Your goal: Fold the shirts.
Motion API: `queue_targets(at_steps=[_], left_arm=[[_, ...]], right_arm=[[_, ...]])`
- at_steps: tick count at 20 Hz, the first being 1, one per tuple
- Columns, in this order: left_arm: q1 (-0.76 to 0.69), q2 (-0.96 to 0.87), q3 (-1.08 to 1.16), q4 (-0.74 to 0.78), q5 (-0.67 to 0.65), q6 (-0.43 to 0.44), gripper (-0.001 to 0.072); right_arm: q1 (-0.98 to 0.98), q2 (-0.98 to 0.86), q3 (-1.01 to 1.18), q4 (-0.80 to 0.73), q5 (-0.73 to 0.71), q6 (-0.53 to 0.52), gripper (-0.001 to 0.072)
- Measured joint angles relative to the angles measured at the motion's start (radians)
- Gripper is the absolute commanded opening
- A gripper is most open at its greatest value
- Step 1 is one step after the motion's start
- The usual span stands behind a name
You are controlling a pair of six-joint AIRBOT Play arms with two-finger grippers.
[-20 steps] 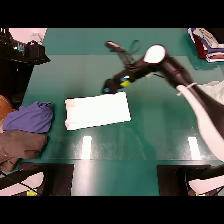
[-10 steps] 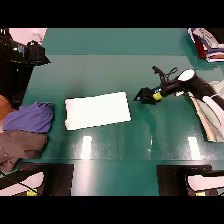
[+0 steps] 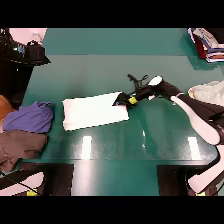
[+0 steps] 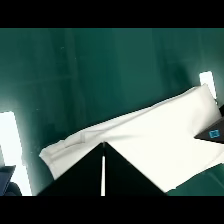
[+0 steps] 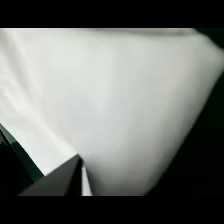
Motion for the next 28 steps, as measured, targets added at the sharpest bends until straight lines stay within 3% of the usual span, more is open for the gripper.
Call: queue_targets(at_steps=[1,8,13,21,28], left_arm=[[0.0,0.0,0.0,0.0,-0.002,0.0,0.0023],[-0.072,0.0,0.0,-0.002,-0.026,-0.004,0.0022],[-0.206,0.0,0.0,-0.004,0.018,-0.007,0.0023],[-0.41,0.0,0.0,-0.005,0.222,-0.007,0.0023],[-0.459,-0.008,-0.001,-0.007,0.285,-0.008,0.0023]], right_arm=[[0.013,-0.011,0.021,0.002,0.0,-0.006,0.0016],[-0.08,0.021,0.133,-0.064,0.04,-0.022,0.0015],[-0.371,0.201,0.15,-0.171,0.061,0.0,0.0015],[-0.909,0.372,0.153,-0.247,0.066,0.006,0.0016],[-1.122,0.387,0.173,-0.169,0.037,0.006,0.0016]])
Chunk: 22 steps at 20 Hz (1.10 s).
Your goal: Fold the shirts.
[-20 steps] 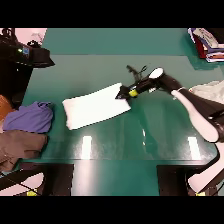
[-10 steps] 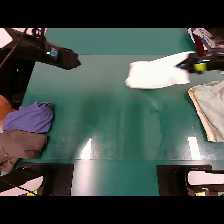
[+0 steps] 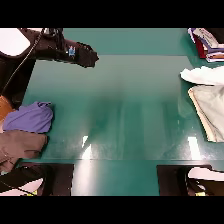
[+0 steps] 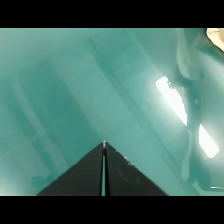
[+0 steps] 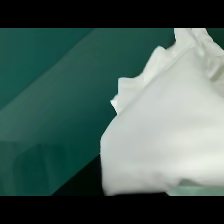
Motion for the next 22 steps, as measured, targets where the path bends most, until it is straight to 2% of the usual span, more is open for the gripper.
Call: queue_targets(at_steps=[5,12,17,22], left_arm=[[-0.004,-0.003,0.0,0.0,0.0,0.0,0.0024],[-0.005,-0.003,0.0,0.001,-0.026,0.001,0.0023],[-0.005,-0.003,0.0,0.001,-0.042,0.005,0.0023],[-0.005,-0.003,0.0,0.002,-0.057,0.008,0.0023]], right_arm=[[-0.034,0.003,0.152,0.069,0.032,0.003,0.0016],[-0.068,0.025,0.296,-0.046,0.188,0.056,0.0016],[-0.167,0.13,0.176,-0.095,0.249,0.068,0.0016],[-0.289,0.264,-0.048,-0.272,0.299,0.084,0.0021]])
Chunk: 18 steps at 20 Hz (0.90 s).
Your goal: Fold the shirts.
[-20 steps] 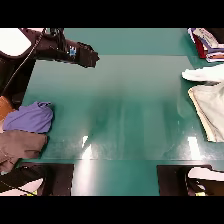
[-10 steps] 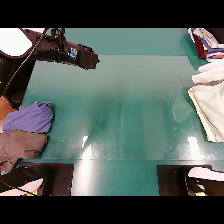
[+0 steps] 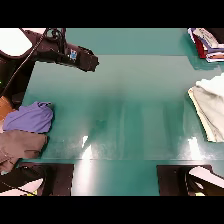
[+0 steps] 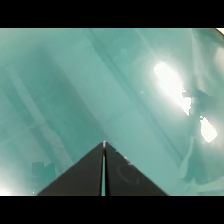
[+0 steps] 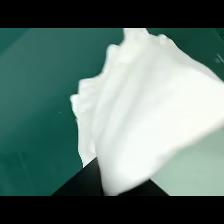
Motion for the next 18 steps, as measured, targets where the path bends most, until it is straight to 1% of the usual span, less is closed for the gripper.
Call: queue_targets(at_steps=[1,2,3,4,5,6,9,11,14,15,18], left_arm=[[0.0,0.0,0.0,0.0,-0.003,0.0,0.0023],[0.0,0.0,0.0,0.0,-0.005,0.0,0.0023],[0.0,0.0,0.0,0.0,-0.006,0.0,0.0023],[0.0,0.0,0.0,0.0,-0.008,0.001,0.0023],[0.0,0.0,0.0,0.0,-0.01,0.001,0.0023],[0.0,0.0,0.0,0.0,-0.013,0.001,0.0023],[0.0,0.0,0.0,0.0,-0.016,0.001,0.0023],[0.0,0.0,0.0,-0.001,-0.017,0.001,0.0023],[0.0,0.0,0.0,-0.001,-0.019,0.0,0.0023],[0.0,0.0,0.0,-0.001,-0.022,0.0,0.0024],[0.0,0.0,0.0,-0.001,-0.036,0.0,0.0023]], right_arm=[[-0.024,0.022,-0.048,-0.037,0.006,0.004,0.0068],[-0.049,0.043,-0.098,-0.069,0.012,0.009,0.0214],[-0.075,0.06,-0.143,-0.093,0.017,0.012,0.0322],[-0.1,0.073,-0.186,-0.113,0.019,0.016,0.04],[-0.124,0.083,-0.227,-0.128,0.023,0.018,0.0446],[-0.149,0.09,-0.26,-0.135,0.025,0.018,0.0467],[-0.198,0.089,-0.296,-0.149,0.044,0.022,0.0466],[-0.2,0.079,-0.277,-0.119,0.057,0.023,0.0466],[-0.131,0.061,-0.196,-0.083,0.066,0.026,0.0466],[-0.104,0.056,-0.165,-0.105,0.066,0.039,0.0466],[-0.043,0.048,-0.074,-0.282,0.076,0.098,0.0466]])
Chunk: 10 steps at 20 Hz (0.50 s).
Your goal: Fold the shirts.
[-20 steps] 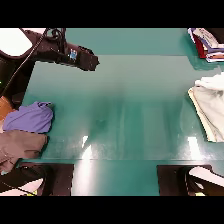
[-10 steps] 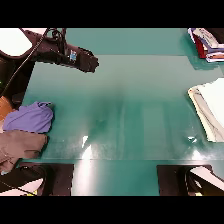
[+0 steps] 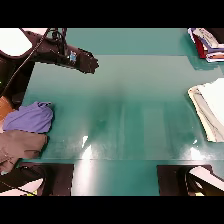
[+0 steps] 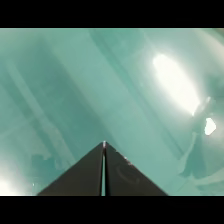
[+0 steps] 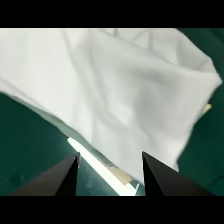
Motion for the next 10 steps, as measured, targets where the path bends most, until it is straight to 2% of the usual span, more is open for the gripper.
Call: queue_targets(at_steps=[2,4,7,10], left_arm=[[0.0,0.0,0.0,0.0,-0.008,0.0,0.0024],[0.0,0.0,0.0,0.0,-0.01,0.0,0.0024],[0.0,0.0,0.0,0.0,-0.01,0.0,0.0024],[0.0,0.0,0.0,0.0,-0.008,0.0,0.0024]], right_arm=[[0.008,-0.002,0.044,-0.086,0.01,0.025,0.0466],[0.008,-0.003,0.07,-0.092,0.02,0.04,0.0465],[0.042,-0.004,0.088,0.01,0.033,0.051,0.0454],[0.16,-0.004,0.095,0.148,0.041,0.055,0.045]])
